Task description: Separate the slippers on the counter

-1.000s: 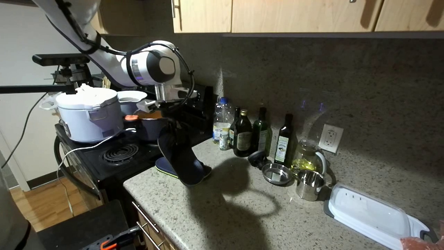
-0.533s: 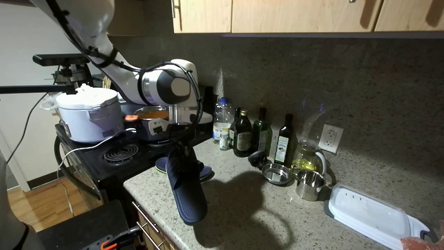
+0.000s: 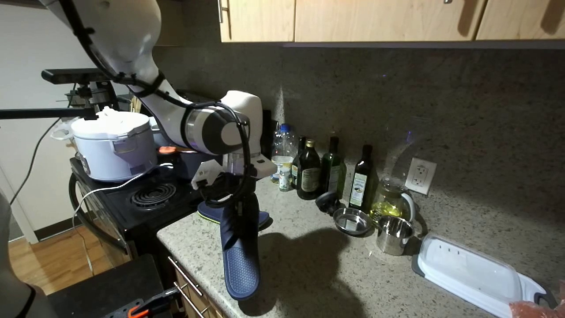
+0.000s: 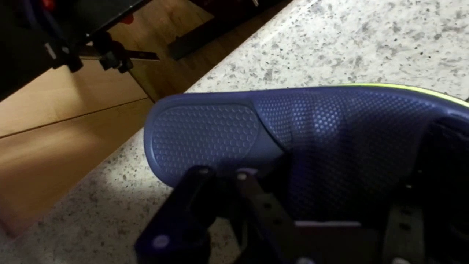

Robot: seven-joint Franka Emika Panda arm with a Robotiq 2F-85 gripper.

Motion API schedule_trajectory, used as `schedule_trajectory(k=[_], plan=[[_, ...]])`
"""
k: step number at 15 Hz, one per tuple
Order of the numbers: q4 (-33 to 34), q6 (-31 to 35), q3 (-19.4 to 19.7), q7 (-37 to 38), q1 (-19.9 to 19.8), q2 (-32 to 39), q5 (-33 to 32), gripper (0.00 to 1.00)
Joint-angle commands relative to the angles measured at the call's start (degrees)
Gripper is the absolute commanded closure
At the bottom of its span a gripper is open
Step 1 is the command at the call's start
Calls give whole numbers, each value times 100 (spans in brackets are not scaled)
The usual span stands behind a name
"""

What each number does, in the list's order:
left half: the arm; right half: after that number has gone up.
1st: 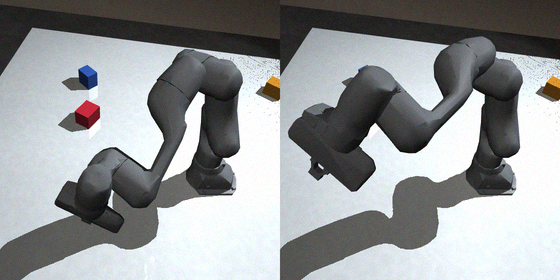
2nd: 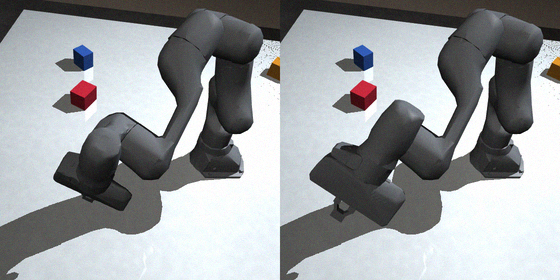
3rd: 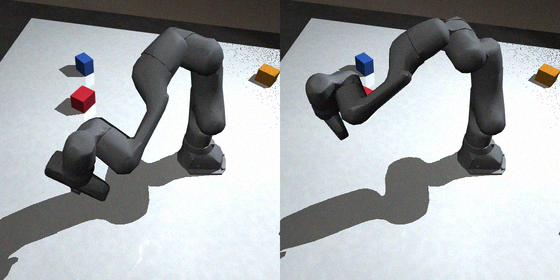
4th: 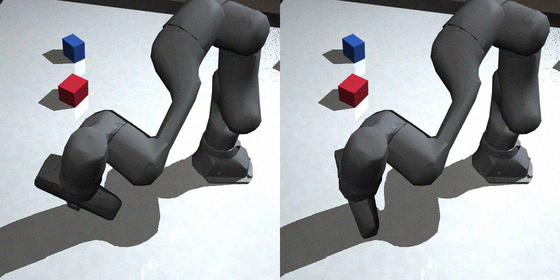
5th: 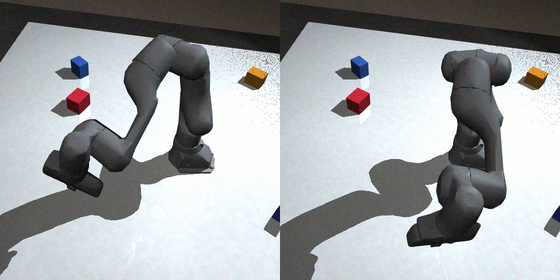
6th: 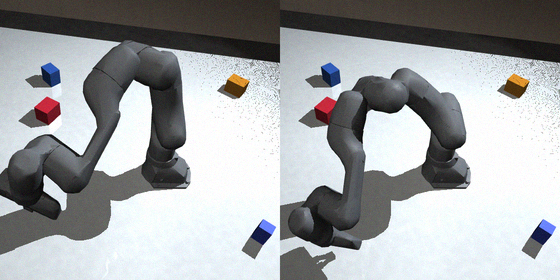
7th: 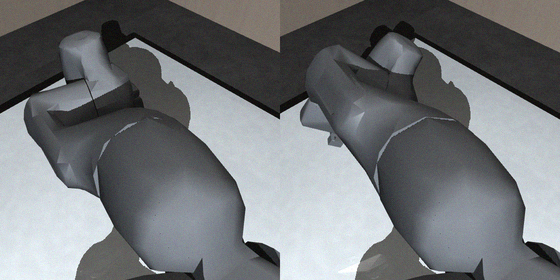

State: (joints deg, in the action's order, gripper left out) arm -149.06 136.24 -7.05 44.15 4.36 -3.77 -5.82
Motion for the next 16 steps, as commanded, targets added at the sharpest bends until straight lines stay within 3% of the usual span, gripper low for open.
schedule_trajectory(k=[1,8,16], plan=[[-3,80,0,-3,16,-4,67,100],[-7,163,-14,10,55,-13,98,100],[1028,158,243,687,-48,866,709,100]])
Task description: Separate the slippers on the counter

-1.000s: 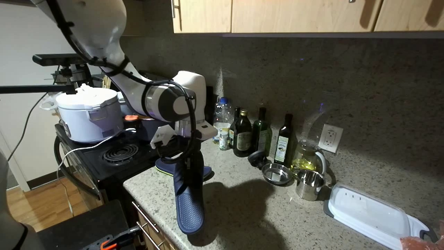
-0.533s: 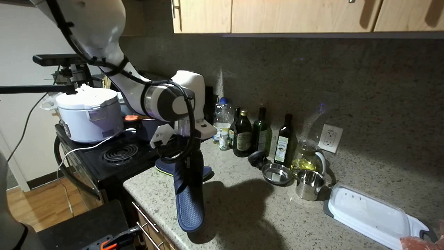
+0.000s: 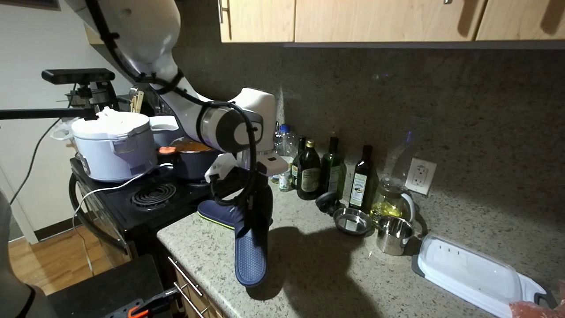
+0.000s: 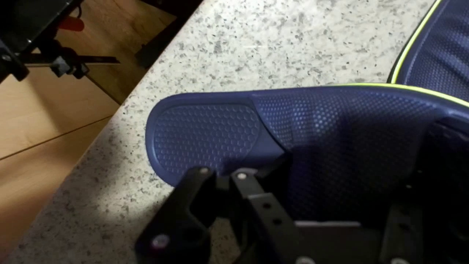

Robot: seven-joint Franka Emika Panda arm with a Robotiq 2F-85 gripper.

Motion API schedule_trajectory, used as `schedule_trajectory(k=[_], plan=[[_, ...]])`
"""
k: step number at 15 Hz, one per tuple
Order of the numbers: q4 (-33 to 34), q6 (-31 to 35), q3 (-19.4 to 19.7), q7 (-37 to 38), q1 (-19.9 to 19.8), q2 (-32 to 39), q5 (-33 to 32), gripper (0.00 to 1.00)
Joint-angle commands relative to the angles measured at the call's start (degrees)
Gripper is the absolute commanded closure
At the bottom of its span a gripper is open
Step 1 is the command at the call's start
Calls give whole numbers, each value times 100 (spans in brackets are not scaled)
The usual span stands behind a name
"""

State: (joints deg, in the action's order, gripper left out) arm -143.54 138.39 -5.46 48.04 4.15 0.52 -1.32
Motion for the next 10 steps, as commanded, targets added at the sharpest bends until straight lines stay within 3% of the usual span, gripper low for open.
schedule_trajectory(k=[1,10], plan=[[632,-49,142,455,-20,615,267,100],[1607,-100,575,1275,22,1802,972,100]])
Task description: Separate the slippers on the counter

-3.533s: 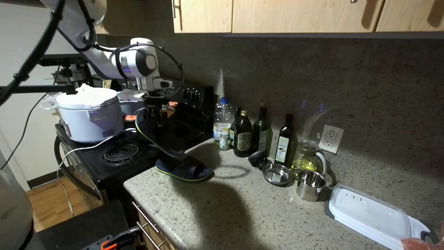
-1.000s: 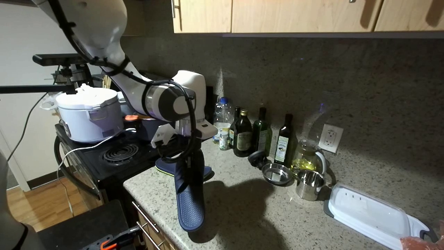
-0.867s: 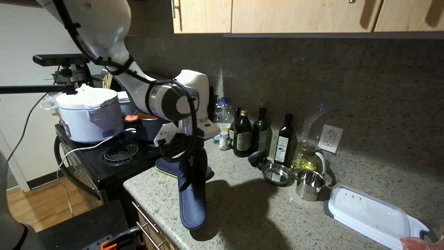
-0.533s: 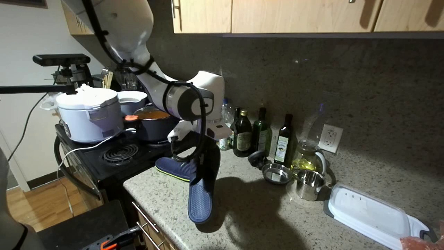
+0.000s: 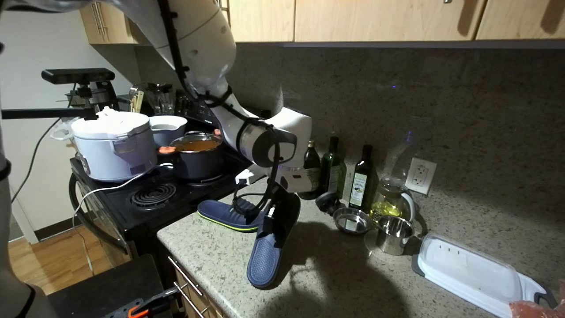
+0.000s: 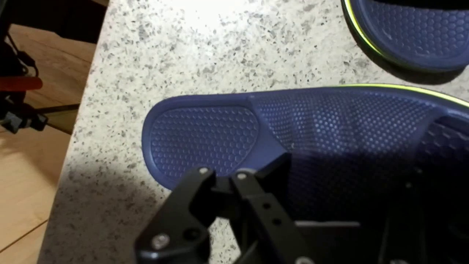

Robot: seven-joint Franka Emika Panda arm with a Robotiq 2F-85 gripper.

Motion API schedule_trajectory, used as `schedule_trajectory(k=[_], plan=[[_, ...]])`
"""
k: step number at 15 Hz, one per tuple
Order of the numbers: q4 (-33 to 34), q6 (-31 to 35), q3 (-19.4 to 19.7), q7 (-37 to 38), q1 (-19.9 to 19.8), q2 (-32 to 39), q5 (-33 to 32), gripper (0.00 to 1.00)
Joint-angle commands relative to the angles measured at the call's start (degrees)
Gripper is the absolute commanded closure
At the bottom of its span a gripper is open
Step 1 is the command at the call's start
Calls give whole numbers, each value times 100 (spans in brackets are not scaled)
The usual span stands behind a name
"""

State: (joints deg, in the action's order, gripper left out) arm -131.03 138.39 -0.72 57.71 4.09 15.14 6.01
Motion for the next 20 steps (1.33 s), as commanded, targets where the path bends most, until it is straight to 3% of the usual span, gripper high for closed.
schedule_trajectory(k=[1,5,6,8,17,20], plan=[[449,-136,139,393,33,445,287,100],[793,-370,237,662,23,832,406,97],[848,-418,235,651,16,879,440,74],[913,-552,221,604,21,891,479,69],[486,-831,240,733,288,92,158,0],[415,-947,240,744,292,-35,92,0]])
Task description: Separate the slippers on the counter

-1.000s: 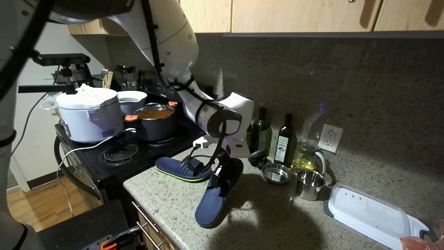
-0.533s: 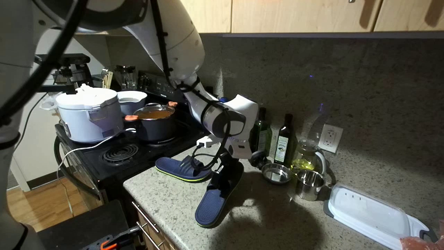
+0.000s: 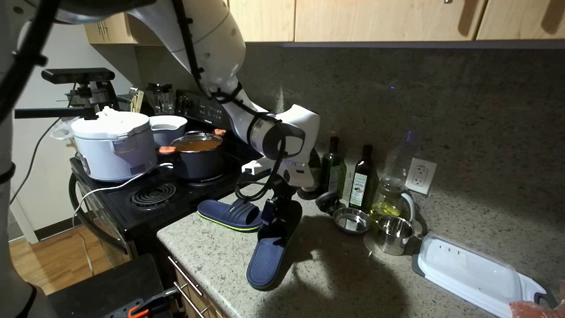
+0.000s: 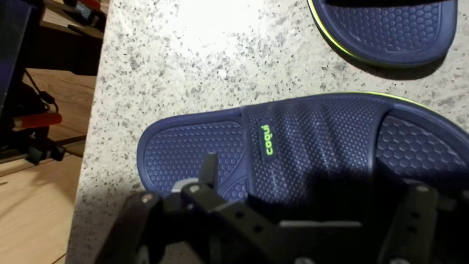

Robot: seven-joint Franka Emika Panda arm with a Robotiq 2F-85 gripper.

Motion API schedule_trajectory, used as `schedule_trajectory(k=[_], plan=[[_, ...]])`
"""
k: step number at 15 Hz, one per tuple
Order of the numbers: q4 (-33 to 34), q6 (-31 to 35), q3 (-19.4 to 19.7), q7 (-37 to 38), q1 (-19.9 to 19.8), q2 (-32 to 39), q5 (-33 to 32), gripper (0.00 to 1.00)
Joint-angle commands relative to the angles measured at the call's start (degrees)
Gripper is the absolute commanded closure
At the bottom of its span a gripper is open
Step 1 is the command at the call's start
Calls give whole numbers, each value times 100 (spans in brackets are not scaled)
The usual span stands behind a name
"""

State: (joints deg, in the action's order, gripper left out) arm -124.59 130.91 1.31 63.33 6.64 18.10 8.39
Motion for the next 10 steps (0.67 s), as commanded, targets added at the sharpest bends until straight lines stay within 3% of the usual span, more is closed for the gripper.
schedule_trajectory(k=[1,6,10], plan=[[-231,-226,43,173,12,-345,-162,0],[-272,-159,109,236,-46,-376,-186,0],[-337,270,170,119,-91,-462,-148,0]])
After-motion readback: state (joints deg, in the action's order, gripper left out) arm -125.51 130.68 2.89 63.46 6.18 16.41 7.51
